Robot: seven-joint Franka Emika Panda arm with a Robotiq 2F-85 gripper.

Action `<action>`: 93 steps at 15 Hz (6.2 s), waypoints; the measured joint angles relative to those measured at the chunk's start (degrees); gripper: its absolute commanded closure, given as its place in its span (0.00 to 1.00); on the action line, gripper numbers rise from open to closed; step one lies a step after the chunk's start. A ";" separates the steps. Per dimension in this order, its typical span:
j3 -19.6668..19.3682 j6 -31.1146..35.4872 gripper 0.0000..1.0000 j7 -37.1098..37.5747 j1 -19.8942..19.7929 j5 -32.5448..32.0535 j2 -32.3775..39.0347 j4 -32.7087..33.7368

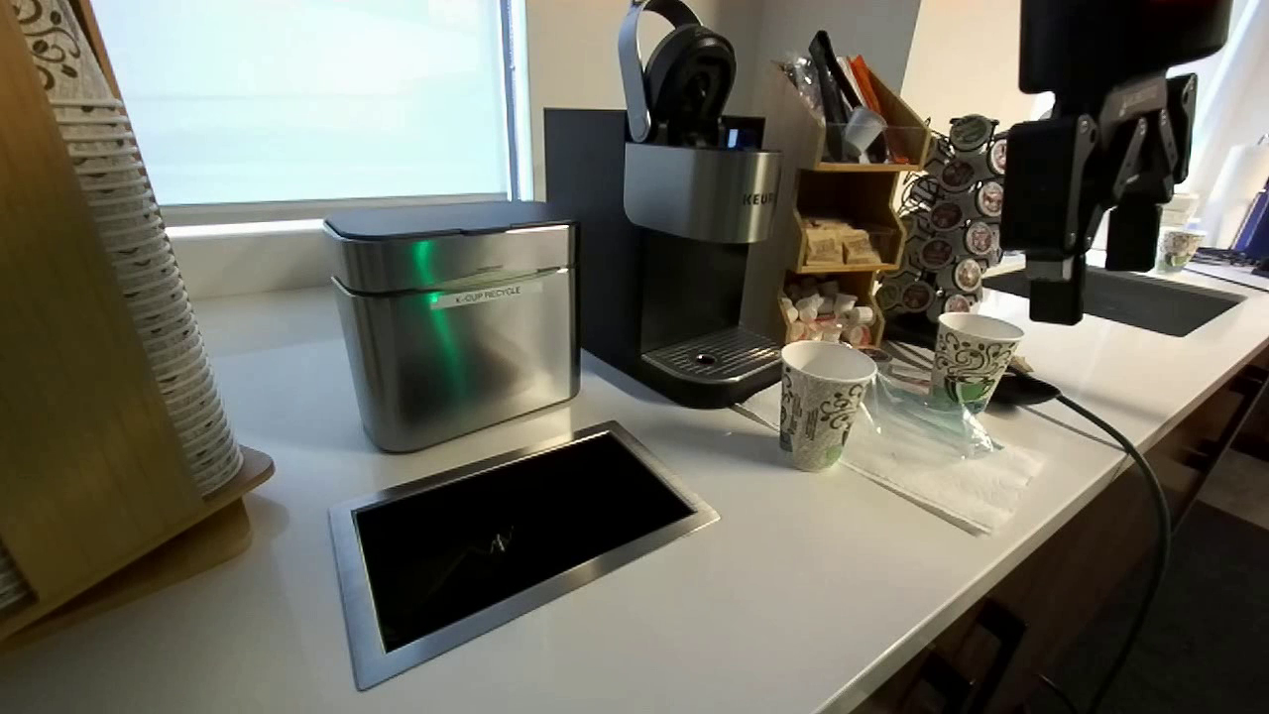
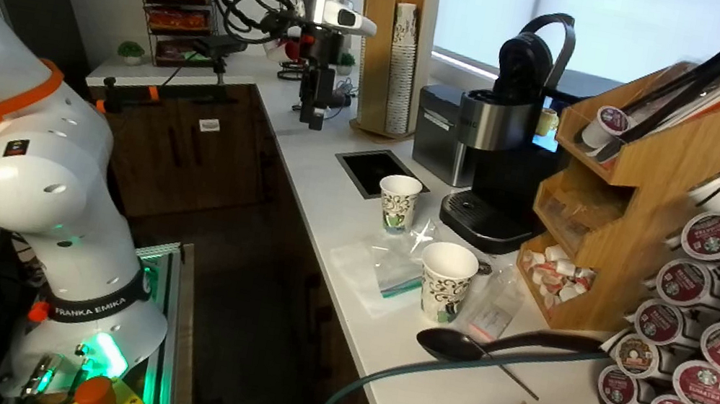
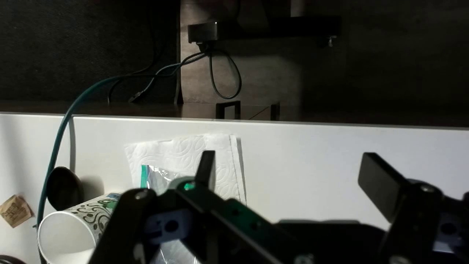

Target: Put the cup on the left into the one on the right

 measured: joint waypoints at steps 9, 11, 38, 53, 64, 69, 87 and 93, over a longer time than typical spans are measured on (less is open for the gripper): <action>0.00 0.00 0.00 0.00 0.00 0.00 0.00 0.00; 0.00 0.00 0.00 0.00 0.00 0.00 0.00 0.00; -2.99 12.82 0.00 13.10 -1.89 -0.09 4.85 0.05; -7.25 21.73 0.00 21.41 -2.80 1.55 9.10 0.61; -10.83 25.98 0.00 21.15 -3.08 6.27 9.68 -1.08; -11.28 31.18 0.00 21.89 -3.89 6.13 12.50 -3.05; -12.03 39.13 0.74 23.81 -4.02 4.38 21.47 -3.30; -12.04 40.56 1.00 23.81 -3.35 4.34 22.28 -1.71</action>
